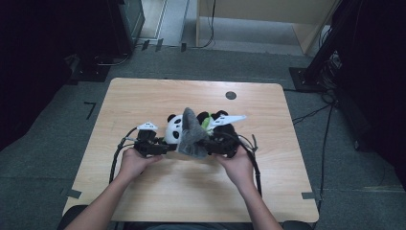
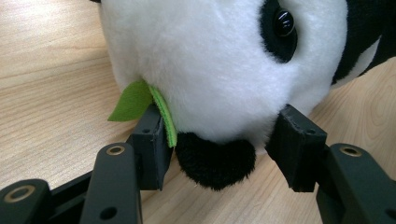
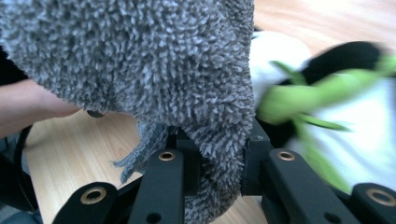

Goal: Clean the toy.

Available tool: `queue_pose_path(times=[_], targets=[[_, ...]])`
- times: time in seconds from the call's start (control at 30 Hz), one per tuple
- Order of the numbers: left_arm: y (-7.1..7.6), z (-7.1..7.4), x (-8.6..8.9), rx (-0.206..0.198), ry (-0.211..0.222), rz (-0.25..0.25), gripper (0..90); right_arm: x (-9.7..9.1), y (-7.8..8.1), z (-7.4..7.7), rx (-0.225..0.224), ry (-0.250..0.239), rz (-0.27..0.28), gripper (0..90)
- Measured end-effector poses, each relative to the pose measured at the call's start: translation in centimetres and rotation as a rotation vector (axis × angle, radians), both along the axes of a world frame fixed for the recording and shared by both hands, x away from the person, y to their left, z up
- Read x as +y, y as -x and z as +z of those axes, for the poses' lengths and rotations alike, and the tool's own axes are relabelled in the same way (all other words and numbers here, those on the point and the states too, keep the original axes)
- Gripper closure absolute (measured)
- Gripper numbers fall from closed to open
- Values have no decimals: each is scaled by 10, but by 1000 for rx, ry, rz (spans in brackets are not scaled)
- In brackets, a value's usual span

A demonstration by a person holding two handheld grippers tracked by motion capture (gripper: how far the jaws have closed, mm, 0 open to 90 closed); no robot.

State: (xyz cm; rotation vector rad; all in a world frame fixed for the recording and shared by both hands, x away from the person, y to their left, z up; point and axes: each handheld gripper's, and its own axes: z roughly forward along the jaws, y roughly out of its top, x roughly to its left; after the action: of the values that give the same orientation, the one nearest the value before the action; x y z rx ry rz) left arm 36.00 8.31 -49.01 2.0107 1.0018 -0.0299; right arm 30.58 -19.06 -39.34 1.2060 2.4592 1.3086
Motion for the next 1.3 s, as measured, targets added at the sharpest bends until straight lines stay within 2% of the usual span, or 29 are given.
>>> queue_pose_path(times=[0.17,0.23,0.27,0.33,0.4,0.53,0.57,0.77,0.97,1.1,1.3], targets=[[0,1,0,9,7,4,446,32,-3,-25,22,64,37,757],[0,1,0,13,8,4,448,38,-3,-37,20,110,30,758],[0,1,0,13,6,3,450,39,-4,-43,14,148,17,758],[0,1,0,13,3,1,453,38,-5,-51,14,167,-6,757],[0,0,0,14,6,4,453,32,-6,-57,16,162,-20,756],[0,0,-1,11,4,3,455,23,-3,-61,9,186,-36,758],[0,1,-1,10,1,3,455,22,0,-62,-3,212,-41,759],[0,1,-2,3,-8,-3,456,19,6,-63,-27,261,-37,760],[-1,1,-1,9,-2,0,456,7,13,-52,-52,288,-57,760],[-2,0,0,24,17,1,457,-10,15,-42,-63,266,-92,761],[-2,0,-1,25,19,0,459,-27,21,-29,-71,237,-118,762]])
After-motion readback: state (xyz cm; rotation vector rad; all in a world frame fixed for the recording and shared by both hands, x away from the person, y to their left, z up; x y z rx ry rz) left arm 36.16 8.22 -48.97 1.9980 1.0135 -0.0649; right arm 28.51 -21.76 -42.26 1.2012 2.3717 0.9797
